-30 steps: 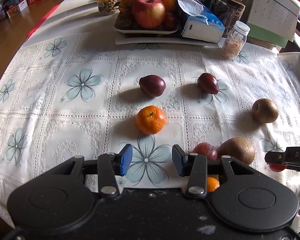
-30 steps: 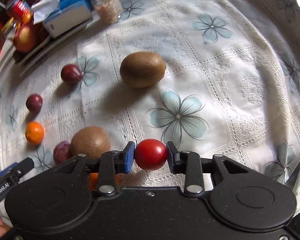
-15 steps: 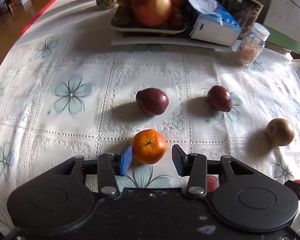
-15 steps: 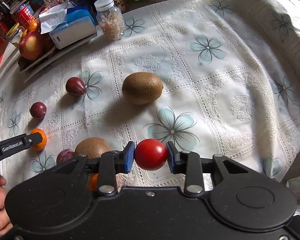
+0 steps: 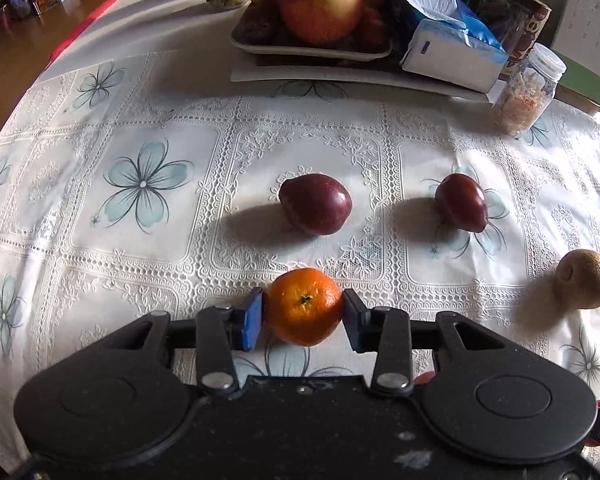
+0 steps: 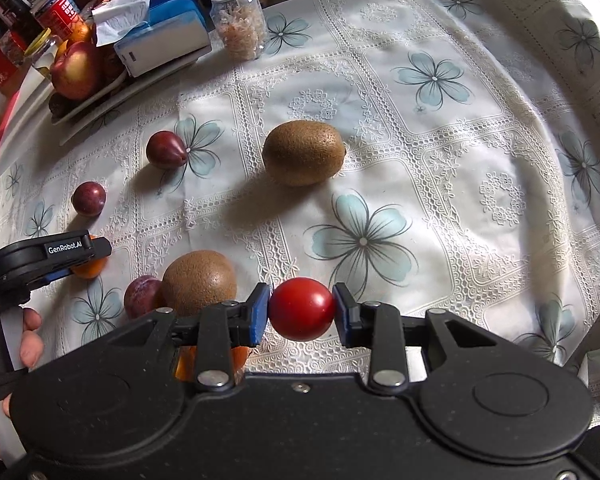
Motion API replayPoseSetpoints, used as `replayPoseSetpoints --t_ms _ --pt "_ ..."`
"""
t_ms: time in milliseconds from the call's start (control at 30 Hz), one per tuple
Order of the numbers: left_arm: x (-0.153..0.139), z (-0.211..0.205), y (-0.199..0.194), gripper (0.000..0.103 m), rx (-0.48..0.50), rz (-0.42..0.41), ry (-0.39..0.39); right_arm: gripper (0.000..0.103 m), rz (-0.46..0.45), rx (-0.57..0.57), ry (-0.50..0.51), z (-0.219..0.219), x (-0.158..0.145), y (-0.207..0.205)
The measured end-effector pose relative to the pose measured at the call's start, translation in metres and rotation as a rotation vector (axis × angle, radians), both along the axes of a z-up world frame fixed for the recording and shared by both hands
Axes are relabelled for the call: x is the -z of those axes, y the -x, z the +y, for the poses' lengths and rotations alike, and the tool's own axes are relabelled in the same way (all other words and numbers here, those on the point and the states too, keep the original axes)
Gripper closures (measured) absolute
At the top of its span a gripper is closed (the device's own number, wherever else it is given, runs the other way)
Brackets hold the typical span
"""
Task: Organize fruits
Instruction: 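Carry the mandarin in the left tool and tomato in the right tool over the tray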
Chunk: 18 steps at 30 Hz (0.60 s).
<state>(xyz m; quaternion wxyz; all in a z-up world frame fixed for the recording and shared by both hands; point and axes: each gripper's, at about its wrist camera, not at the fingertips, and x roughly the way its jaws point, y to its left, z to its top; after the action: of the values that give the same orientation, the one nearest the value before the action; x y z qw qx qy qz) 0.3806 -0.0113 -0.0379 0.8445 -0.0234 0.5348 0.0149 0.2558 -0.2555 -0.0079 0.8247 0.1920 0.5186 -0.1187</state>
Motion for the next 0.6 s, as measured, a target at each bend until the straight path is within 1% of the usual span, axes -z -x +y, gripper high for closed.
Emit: replayPoseSetpoints --t_ms 167,333,467,600 --pt "-0.029 0.000 0.028 0.062 0.016 -0.070 0.005 0.060 -0.020 -0.004 0.026 0.000 -0.003 0.005" --pt "-0.060 0.010 0.076 0.062 0.050 -0.124 0.039 0.060 -0.049 -0.004 0.053 -0.001 -0.006 0.015" --pt "-0.067 0.027 0.122 0.062 0.039 -0.132 0.072 0.060 -0.094 -0.032 0.067 0.002 -0.013 0.033" --pt "-0.066 0.044 0.165 0.062 0.010 -0.133 0.105 0.060 -0.183 -0.065 0.119 0.012 -0.026 0.054"
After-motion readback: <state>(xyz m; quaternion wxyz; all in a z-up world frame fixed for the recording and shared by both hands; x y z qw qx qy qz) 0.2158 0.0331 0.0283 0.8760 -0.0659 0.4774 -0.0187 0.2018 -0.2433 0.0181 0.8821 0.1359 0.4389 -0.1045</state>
